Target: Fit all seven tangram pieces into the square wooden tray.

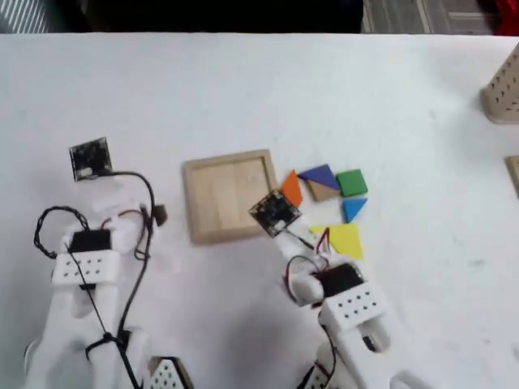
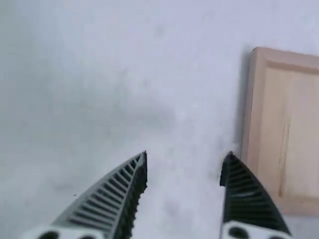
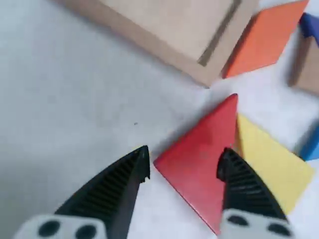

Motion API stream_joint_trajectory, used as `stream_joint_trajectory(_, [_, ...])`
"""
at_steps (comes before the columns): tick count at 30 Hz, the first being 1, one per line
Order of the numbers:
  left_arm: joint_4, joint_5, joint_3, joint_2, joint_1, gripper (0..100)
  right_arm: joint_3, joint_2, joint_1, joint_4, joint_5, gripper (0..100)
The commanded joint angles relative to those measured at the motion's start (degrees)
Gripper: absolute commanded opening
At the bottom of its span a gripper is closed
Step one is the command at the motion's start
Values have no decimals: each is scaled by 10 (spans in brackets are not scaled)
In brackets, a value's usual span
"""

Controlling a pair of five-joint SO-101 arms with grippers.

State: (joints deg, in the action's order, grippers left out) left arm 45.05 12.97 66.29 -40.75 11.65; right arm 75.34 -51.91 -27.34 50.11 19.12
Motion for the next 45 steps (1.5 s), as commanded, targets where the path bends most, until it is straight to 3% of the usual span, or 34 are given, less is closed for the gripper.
stream_joint_trajectory(1, [-12,4,-25,1,7,244,-25,47,61,-23,51,239])
stream_joint_trajectory(13, [-12,4,-25,1,4,244,-63,130,7,-10,79,248])
stream_joint_trajectory(18, [-11,4,-25,1,4,244,-112,208,19,28,109,357])
stream_joint_trajectory(23, [-10,4,-25,1,4,244,-153,265,45,48,111,358])
stream_joint_trajectory(37, [-10,4,-25,1,4,244,-156,280,8,44,110,296])
stream_joint_trajectory(40, [-10,4,-25,1,4,244,-156,280,8,44,100,295])
stream_joint_trajectory(45, [-11,4,-25,1,4,244,-153,281,-16,35,6,295])
